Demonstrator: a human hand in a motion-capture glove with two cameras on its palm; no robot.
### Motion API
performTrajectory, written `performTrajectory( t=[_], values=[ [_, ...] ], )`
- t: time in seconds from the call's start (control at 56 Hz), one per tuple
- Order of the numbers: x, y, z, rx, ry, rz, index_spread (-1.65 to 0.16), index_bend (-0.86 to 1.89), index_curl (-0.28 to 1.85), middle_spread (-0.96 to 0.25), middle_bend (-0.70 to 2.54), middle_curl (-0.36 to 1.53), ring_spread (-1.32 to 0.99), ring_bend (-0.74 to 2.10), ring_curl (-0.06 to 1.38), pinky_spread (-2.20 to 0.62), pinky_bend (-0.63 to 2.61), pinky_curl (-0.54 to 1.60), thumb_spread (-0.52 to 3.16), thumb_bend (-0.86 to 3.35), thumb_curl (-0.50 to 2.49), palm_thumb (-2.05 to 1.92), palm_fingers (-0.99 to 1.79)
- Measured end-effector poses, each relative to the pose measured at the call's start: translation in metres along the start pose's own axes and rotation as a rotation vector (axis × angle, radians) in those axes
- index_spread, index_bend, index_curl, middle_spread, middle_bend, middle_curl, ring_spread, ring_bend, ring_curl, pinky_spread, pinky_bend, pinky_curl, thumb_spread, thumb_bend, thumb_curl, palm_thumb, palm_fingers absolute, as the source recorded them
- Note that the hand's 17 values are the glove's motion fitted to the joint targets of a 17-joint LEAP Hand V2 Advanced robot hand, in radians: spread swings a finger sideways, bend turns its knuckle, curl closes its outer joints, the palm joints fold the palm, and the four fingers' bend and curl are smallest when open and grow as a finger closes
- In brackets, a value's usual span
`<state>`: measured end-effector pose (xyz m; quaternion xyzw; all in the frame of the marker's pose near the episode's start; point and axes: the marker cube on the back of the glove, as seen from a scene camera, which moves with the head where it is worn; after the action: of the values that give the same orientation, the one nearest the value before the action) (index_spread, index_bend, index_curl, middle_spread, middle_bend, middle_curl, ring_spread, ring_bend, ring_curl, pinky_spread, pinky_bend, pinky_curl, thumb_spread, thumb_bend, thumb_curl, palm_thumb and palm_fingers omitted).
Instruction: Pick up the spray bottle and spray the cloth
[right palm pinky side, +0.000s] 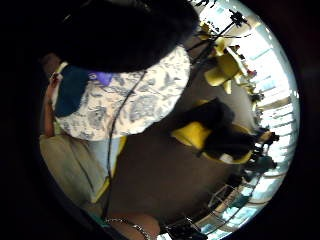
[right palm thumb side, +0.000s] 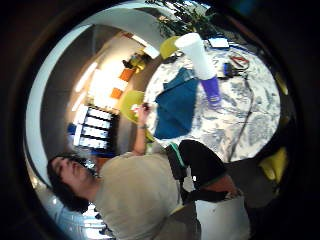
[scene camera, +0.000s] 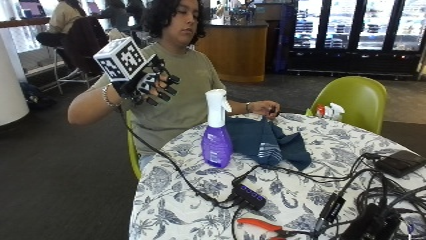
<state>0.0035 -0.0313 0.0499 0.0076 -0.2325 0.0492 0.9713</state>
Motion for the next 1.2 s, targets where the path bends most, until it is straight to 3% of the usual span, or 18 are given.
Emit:
performTrajectory(
  t=[0.25,0.447,0.786,1.197],
  values=[
    [-0.014,-0.004,0.064,0.107,-0.530,0.138,-0.38,0.11,0.19,-0.03,0.22,0.32,-0.10,0.46,0.29,0.17,0.43,0.32,1.04,-0.02,0.31,0.57,0.49],
    [-0.026,-0.029,0.102,0.209,-0.679,0.183,-0.37,0.11,0.19,-0.01,0.21,0.33,-0.08,0.46,0.31,0.16,0.41,0.33,1.01,-0.01,0.35,0.67,0.46],
    [-0.033,-0.105,0.132,0.483,-0.702,0.215,-0.29,0.14,0.22,0.03,0.21,0.35,-0.02,0.40,0.31,0.13,0.35,0.33,0.93,-0.02,0.41,0.81,0.35],
    [-0.017,-0.161,0.148,0.676,-0.594,0.162,-0.24,0.09,0.20,-0.03,0.27,0.38,-0.10,0.49,0.34,0.05,0.33,0.34,0.88,-0.03,0.42,0.82,0.52]
  ],
)
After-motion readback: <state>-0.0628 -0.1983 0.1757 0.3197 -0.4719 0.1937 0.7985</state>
